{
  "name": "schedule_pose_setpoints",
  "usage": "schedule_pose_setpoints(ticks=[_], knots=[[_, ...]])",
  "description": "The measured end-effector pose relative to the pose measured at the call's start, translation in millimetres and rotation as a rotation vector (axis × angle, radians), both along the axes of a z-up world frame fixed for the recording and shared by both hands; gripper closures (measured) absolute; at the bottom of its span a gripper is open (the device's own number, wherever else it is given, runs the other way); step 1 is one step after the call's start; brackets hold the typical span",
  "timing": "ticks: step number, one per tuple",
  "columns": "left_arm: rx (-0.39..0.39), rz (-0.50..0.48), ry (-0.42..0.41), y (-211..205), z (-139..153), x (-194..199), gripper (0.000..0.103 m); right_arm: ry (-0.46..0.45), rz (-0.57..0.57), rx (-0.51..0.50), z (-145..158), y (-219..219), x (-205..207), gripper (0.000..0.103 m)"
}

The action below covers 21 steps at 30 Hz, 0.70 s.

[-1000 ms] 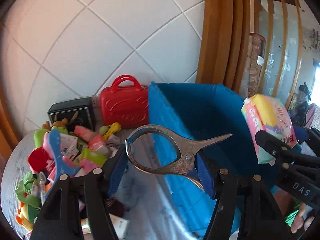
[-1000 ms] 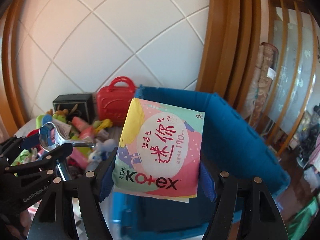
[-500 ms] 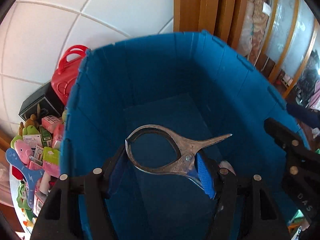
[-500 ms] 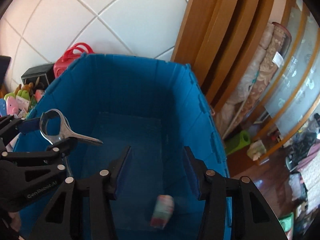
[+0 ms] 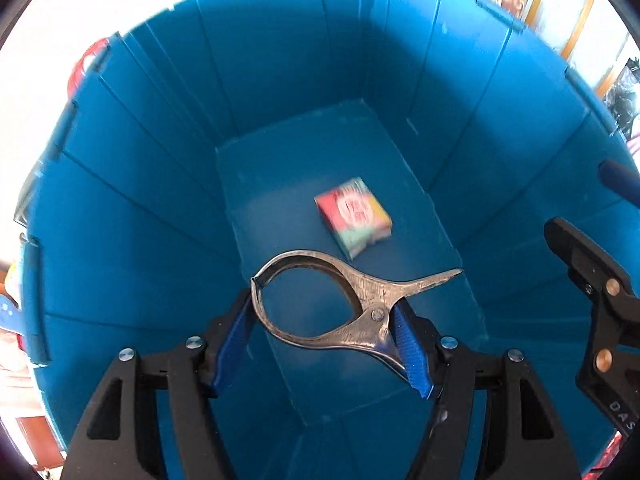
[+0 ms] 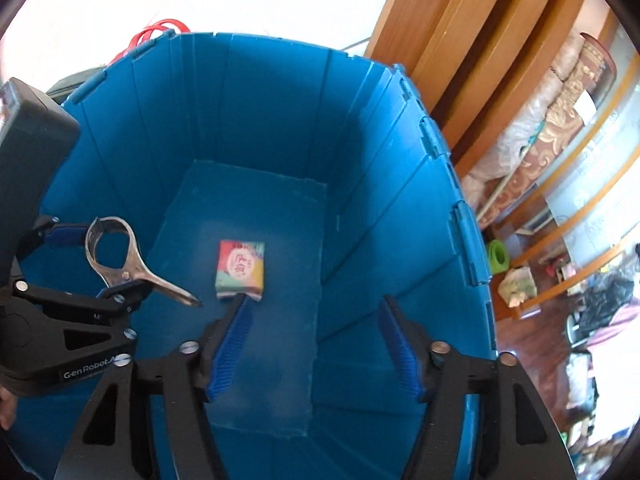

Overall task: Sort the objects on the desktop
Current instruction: 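Carry the metal clip and Kotex pack over the blue crate with both tools, then open the right tool to drop the Kotex pack while the left tool releases the clip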

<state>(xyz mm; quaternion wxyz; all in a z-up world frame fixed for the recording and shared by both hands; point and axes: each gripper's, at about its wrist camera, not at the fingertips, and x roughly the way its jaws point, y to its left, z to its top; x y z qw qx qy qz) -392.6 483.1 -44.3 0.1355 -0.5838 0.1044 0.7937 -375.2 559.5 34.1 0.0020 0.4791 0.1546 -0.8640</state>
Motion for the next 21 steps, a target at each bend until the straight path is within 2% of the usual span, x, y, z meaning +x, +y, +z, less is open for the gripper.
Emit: schedule_pose_setpoints(ticks=[7,10,13,17,21], knots=[[-0.029,-0.016,-0.089,2.3,-18.3,1.7,0.038,-0.028,0.022,0.017,-6.4,-4.0,1.3,0.018],[-0.021,-0.032,-0.167,6.1,-29.6,1.9,0.037,-0.039,0.018,0.011,-8.6,-1.4,-1.7,0.013],[-0.03,-0.049,-0.253,10.0,-43.4,5.5,0.037,-0.045,0.015,0.014,-8.5,-1.8,-1.9,0.001],[-0.08,-0.076,-0.295,17.0,-53.8,14.9,0.038,-0.057,0.015,0.033,-12.5,-4.5,-3.4,0.001],[-0.09,-0.069,-0.317,15.6,-59.5,20.6,0.038,-0.075,0.008,0.051,-16.8,-5.5,-5.6,0.0]])
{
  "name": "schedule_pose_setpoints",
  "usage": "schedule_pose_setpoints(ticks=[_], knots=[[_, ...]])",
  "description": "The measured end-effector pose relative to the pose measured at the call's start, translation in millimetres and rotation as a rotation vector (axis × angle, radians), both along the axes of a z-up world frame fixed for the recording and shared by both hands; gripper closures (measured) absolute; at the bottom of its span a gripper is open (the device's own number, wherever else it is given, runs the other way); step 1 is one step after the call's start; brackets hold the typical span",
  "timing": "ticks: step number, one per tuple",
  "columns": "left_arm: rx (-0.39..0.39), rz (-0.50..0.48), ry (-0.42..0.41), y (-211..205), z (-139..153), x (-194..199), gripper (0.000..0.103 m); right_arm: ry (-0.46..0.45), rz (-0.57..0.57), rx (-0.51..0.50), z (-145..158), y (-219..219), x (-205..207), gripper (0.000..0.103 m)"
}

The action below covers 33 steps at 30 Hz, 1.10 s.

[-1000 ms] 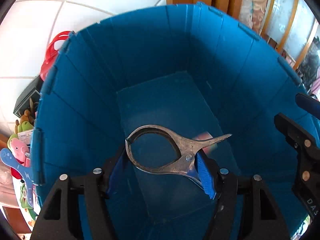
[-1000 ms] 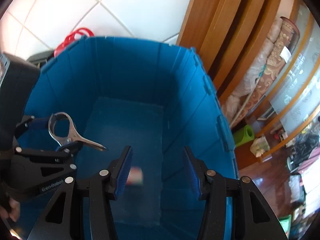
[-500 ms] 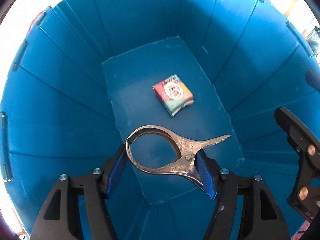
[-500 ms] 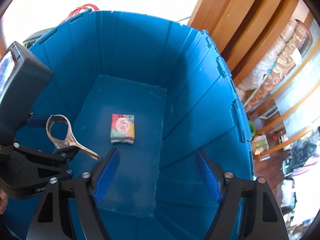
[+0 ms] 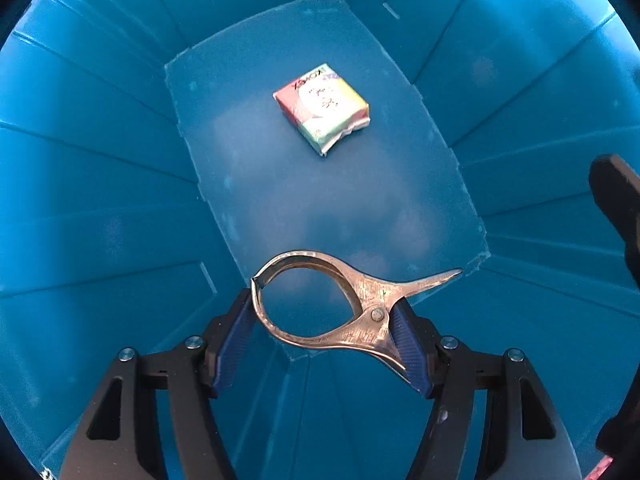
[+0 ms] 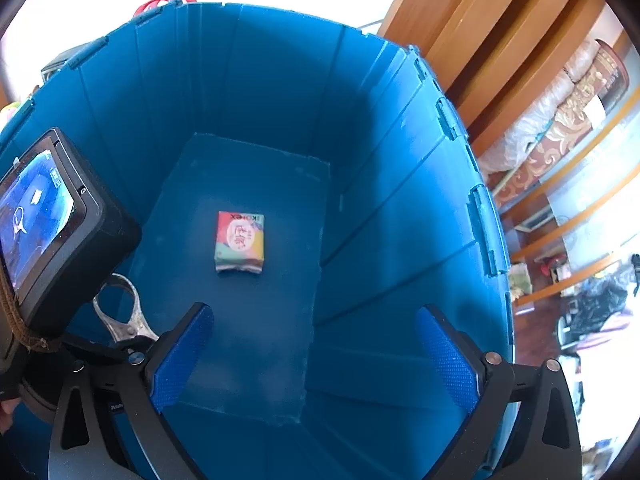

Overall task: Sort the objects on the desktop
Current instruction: 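Open the right tool to drop the Kotex pack while the left tool releases the clip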

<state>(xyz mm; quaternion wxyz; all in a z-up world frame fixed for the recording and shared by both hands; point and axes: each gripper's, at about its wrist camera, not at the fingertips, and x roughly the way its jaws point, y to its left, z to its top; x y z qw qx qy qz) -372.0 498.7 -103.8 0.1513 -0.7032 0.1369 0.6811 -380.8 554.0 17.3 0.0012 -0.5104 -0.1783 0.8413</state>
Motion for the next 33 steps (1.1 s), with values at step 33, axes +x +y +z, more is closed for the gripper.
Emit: schedule_pose_setpoints(ticks=[33], knots=[[0.085,0.025,0.296,-20.3,72.6,19.7,0.032,0.035,0.004,-0.022,13.6,3.8,11.8,0.0]])
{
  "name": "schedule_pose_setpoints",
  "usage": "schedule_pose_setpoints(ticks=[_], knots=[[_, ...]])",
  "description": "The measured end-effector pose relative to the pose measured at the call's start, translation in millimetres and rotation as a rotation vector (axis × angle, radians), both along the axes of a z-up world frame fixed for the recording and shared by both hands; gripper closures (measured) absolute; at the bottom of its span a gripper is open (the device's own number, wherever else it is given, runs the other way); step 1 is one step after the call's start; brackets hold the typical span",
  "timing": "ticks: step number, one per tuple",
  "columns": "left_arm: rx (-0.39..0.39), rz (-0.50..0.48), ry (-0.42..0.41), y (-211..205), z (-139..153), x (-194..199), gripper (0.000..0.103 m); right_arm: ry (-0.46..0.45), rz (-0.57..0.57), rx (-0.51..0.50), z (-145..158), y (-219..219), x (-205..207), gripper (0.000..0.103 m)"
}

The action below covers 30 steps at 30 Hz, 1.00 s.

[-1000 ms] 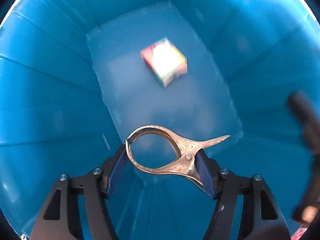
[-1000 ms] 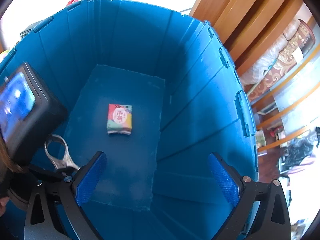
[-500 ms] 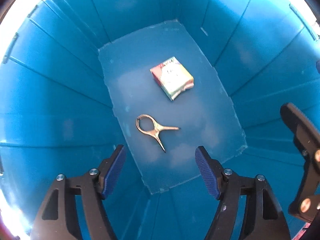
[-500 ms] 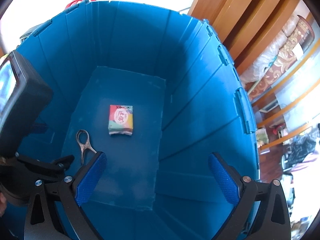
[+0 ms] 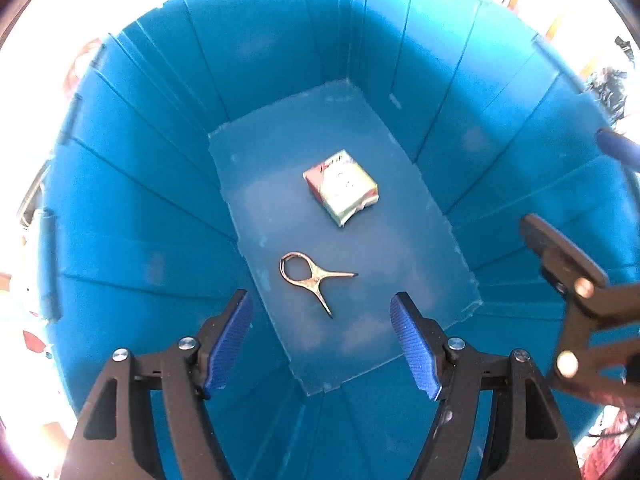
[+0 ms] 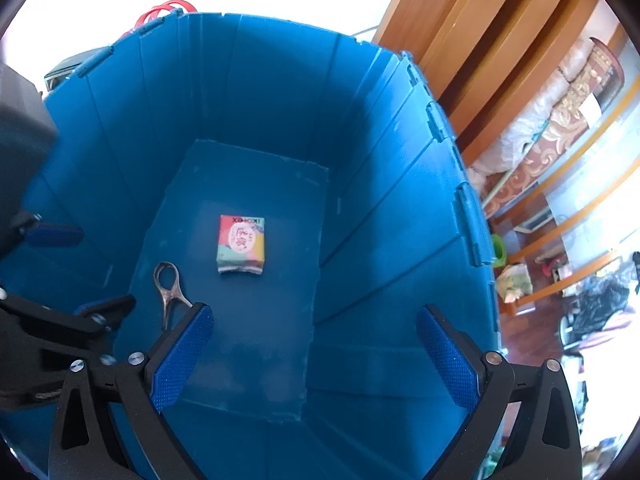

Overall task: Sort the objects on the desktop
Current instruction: 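Open the right tool to drop the Kotex pack while the left tool releases the clip, then withdraw both tools from the crate back toward the item pile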

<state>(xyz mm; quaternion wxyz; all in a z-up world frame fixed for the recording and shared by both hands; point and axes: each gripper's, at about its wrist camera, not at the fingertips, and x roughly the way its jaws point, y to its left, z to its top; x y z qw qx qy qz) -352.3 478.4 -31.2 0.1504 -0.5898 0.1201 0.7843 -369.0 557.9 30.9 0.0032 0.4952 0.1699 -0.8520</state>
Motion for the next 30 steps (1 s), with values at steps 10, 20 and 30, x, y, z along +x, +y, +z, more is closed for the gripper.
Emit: schedule_pose_setpoints(ticks=[10,20,30], knots=[[0.034,-0.008,0.136,-21.0,40.8,40.5,0.032,0.078,0.013,-0.017,24.3,-5.2,35.9,0.0],[0.083,-0.007,0.196,-54.6,68.5,75.8,0.032,0.125,0.026,-0.009,40.3,-26.6,70.6,0.0],[0.113,0.07,0.325,-124.1,92.1,114.9,0.032,0.2,0.075,-0.041,60.2,-75.8,103.6,0.0]])
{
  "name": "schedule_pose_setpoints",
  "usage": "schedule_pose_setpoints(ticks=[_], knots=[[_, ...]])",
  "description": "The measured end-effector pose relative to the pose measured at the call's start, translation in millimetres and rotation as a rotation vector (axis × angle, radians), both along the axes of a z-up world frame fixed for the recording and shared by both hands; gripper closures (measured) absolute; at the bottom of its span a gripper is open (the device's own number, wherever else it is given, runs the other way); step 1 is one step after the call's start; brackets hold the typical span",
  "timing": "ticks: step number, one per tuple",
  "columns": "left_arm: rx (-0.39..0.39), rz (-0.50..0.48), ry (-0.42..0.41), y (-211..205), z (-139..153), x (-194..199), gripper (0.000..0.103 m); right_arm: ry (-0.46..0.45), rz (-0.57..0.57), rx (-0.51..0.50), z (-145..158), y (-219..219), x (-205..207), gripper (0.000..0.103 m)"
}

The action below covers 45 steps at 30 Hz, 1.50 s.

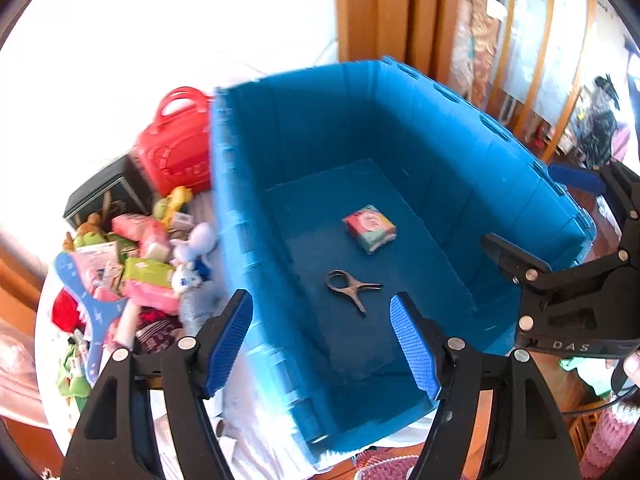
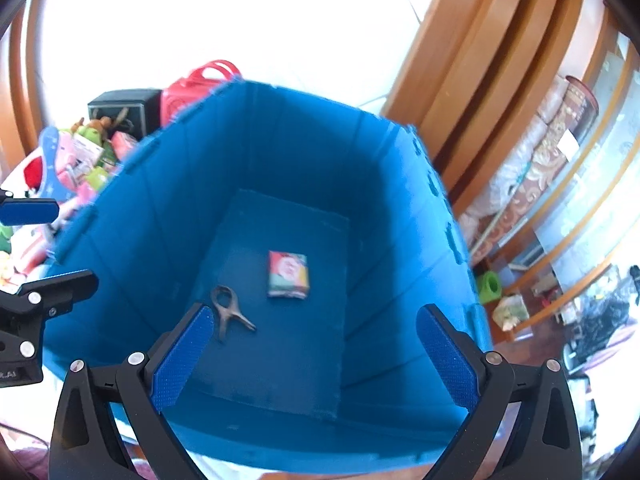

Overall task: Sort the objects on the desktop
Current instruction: 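Withdraw both tools from the crate back toward the item pile, then grasp the small white pill bottle with the left tool while the right tool grasps the white paper roll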

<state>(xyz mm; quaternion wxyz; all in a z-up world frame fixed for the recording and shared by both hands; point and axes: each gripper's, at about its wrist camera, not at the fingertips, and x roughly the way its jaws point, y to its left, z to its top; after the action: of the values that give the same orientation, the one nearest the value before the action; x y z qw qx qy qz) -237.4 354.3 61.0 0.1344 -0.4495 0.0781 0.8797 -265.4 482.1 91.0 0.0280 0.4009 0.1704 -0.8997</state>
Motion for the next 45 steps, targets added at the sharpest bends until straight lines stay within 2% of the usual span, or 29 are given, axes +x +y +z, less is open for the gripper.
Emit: schedule_pose_setpoints(ticks=[6,12,15,18,21,24,30,34,37,40,43,45], knots=[[0.017,0.151,0.106,-74.7,7.9,25.4,0.032,0.058,0.09,-0.029,10.6,-62.9,17.4,0.0],[0.063,0.342,0.196,-172.4,-2.0,58.2,0.032,0.095,0.221,-0.154,10.5,-137.3,35.6,0.0],[0.082,0.417,0.172,-218.0,-22.0,70.6,0.032,0.065,0.288,-0.189,-3.2,-179.7,39.0,0.0],[0.065,0.503,0.125,-259.0,-52.3,81.1,0.032,0.03,0.346,-0.209,-21.1,-216.5,42.1,0.0],[0.059,0.581,0.042,-296.4,-91.8,90.0,0.032,-0.01,0.399,-0.201,-45.5,-253.6,45.6,0.0],[0.086,0.641,-0.018,-325.1,-134.1,101.1,0.032,-0.05,0.437,-0.19,-73.8,-285.0,51.5,0.0],[0.095,0.65,-0.142,-335.0,-209.1,110.3,0.032,-0.199,0.46,-0.132,-147.6,-322.5,58.1,0.0],[0.095,0.595,-0.218,-319.5,-246.6,108.4,0.032,-0.276,0.389,-0.096,-195.3,-322.9,58.7,0.0],[0.114,0.536,-0.264,-303.8,-270.6,103.5,0.032,-0.351,0.337,-0.124,-222.1,-313.4,59.2,0.0],[0.121,0.478,-0.307,-285.8,-291.4,97.7,0.038,-0.391,0.284,-0.135,-242.8,-305.1,60.2,0.0],[0.143,0.427,-0.342,-270.9,-308.4,90.5,0.049,-0.395,0.215,-0.112,-255.6,-293.1,66.2,0.0],[0.111,0.406,-0.348,-262.8,-319.1,85.2,0.054,-0.404,0.183,-0.104,-260.9,-286.0,69.1,0.005]])
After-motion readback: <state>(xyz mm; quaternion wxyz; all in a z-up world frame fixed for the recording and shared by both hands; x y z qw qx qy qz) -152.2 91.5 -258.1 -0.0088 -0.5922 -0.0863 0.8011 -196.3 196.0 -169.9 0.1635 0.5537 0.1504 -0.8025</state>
